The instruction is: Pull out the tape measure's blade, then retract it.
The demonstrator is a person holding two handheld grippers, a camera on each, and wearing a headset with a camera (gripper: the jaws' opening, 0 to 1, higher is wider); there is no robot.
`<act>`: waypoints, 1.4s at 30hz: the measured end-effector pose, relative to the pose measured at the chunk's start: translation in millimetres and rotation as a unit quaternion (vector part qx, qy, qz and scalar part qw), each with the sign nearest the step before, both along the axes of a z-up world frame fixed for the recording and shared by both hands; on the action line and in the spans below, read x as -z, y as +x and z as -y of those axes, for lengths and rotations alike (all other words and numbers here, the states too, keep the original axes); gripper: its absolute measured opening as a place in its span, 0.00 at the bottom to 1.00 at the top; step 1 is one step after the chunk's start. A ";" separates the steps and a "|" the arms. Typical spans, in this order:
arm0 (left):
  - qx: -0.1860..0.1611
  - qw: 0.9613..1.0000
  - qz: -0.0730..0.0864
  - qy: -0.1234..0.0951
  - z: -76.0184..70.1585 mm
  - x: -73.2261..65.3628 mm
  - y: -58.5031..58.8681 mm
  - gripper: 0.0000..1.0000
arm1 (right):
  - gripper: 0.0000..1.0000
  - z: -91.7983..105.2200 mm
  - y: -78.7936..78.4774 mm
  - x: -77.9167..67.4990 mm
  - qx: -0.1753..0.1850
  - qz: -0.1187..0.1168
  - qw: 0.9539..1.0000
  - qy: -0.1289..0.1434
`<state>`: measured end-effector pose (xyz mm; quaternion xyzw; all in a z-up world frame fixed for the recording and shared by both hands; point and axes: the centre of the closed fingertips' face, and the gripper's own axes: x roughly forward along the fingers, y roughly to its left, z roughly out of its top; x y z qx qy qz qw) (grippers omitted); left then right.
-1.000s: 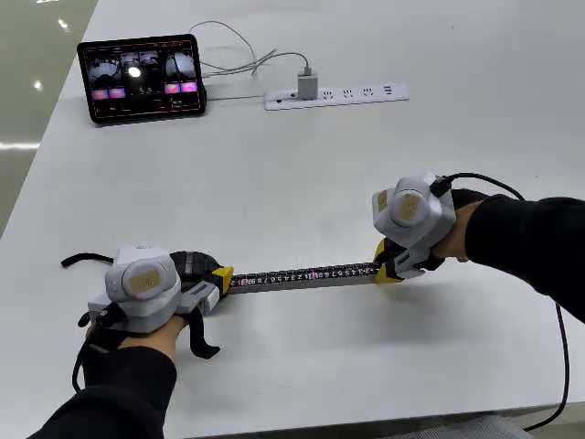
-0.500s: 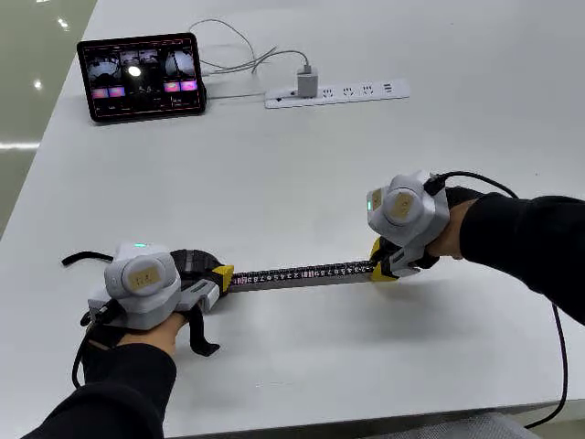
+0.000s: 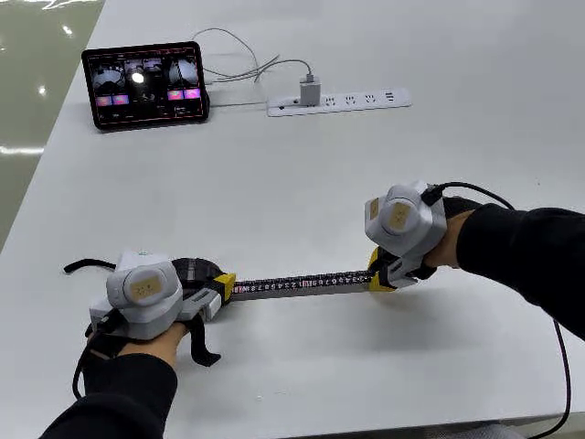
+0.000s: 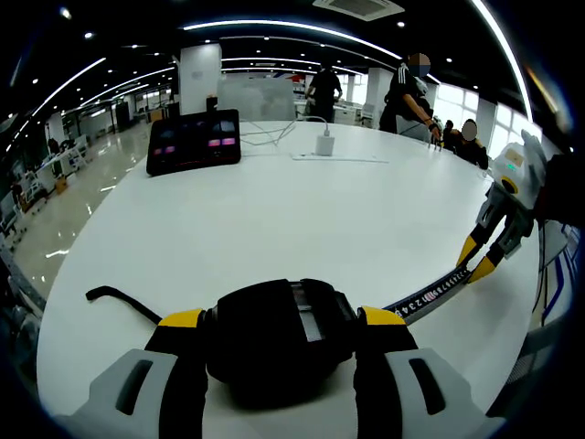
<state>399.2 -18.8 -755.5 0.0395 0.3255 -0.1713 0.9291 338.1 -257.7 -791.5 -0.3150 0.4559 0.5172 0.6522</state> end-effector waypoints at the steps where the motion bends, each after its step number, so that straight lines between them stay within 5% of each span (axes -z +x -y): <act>1: 0.000 1.000 -0.001 -0.001 0.1 0.1 -0.1 0.60 | 0.09 -0.3 0.0 -0.1 0.000 0.000 1.000 0.000; 42: 0.004 1.000 -0.009 -0.006 0.1 1.5 0.8 0.60 | 0.09 -14.1 3.7 0.5 0.001 0.000 1.000 0.002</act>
